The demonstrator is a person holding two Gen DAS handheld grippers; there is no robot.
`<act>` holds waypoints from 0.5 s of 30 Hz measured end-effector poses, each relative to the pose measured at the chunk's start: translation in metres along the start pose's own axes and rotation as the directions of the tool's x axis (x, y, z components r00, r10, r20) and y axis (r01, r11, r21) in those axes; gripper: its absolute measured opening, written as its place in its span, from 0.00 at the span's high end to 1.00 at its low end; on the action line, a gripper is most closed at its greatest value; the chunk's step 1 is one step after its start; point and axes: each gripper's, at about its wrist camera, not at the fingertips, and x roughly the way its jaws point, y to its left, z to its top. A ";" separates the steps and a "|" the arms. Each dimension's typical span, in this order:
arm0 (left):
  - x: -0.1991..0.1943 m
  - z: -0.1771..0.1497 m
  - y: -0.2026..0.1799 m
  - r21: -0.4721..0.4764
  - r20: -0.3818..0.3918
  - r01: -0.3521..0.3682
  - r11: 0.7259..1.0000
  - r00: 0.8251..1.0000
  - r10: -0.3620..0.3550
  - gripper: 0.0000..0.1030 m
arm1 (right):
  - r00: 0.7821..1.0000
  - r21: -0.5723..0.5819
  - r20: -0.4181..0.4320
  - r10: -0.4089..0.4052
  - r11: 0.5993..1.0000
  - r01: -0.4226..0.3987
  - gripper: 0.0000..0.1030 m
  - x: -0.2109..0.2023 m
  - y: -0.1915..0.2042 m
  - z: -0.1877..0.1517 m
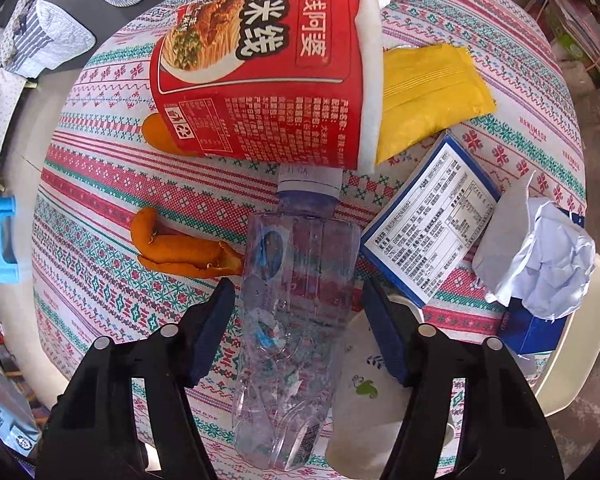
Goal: Collect trash
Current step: 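Grasp the clear water bottle with the right tool while the left tool holds the carton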
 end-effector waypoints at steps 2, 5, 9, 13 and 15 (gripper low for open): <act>0.000 0.000 0.000 0.000 0.000 0.000 1.000 1.000 0.000 0.44 | 1.000 0.010 0.005 0.008 1.000 -0.008 0.46 0.003 0.001 -0.002; 0.001 0.000 0.000 0.000 -0.001 -0.002 1.000 1.000 0.002 0.44 | 0.999 0.011 0.033 0.004 1.000 -0.005 0.47 -0.003 0.004 -0.004; 0.001 0.001 0.000 0.001 0.003 -0.004 1.000 1.000 0.004 0.44 | 0.998 -0.006 0.067 0.016 1.000 -0.016 0.52 -0.018 0.011 -0.012; 0.002 0.000 -0.003 0.003 0.009 -0.007 1.000 1.000 0.007 0.44 | 0.991 -0.036 0.125 0.046 0.998 -0.042 0.52 -0.042 0.015 -0.024; 0.003 -0.001 -0.005 0.005 0.011 -0.003 1.000 1.000 0.003 0.44 | 0.985 -0.037 0.154 0.077 0.997 -0.072 0.52 -0.055 0.014 -0.031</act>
